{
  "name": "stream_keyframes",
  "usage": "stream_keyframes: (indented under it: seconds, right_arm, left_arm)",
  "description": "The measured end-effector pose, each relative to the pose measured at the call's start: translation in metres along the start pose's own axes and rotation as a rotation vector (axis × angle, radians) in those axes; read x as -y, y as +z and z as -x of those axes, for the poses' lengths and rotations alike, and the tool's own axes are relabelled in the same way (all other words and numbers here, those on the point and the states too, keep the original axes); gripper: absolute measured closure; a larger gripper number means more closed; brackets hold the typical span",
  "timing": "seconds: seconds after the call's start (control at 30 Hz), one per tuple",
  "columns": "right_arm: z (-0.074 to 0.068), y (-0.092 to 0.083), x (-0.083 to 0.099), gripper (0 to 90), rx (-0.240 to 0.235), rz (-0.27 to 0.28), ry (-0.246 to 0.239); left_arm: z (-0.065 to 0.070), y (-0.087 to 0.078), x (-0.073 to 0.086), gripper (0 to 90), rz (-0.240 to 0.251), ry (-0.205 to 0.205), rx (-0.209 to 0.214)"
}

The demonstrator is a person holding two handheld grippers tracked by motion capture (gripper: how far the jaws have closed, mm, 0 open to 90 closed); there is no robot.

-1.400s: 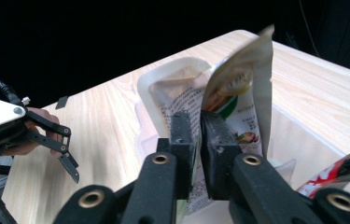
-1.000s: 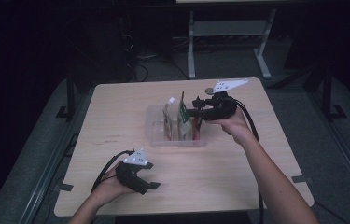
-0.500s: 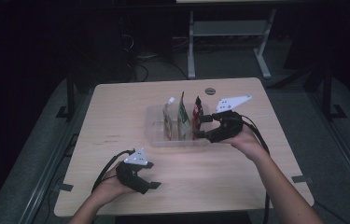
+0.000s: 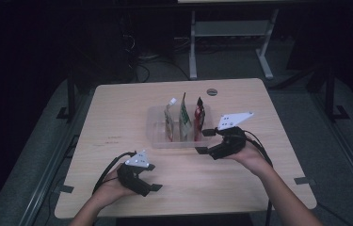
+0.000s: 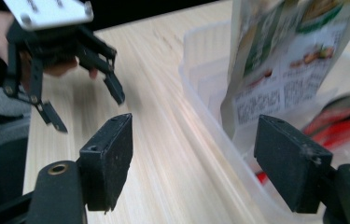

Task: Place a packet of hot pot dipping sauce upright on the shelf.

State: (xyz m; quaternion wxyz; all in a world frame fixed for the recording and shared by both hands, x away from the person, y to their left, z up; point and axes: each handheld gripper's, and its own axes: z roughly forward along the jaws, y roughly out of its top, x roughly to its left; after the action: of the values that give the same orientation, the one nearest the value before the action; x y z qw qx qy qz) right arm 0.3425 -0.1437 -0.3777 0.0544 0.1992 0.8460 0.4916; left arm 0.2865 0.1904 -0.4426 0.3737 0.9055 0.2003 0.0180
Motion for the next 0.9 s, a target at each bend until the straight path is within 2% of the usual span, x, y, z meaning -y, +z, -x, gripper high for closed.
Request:
stream_keyframes:
  seconds: [0.3,0.6,0.9]
  right_arm:
    - [-0.011,-0.004,0.022,26.2,0.021,-0.040,-0.007]
    - [-0.017,-0.009,0.045,24.0,0.040,-0.064,0.021]
    - [-0.023,-0.006,0.067,20.1,0.078,-0.108,0.028]
  left_arm:
    - [0.001,0.000,0.002,19.9,-0.003,0.007,0.005]
    - [0.002,0.000,0.002,19.9,-0.006,0.006,0.007]
    - [0.003,0.004,0.004,20.0,-0.040,0.025,0.015]
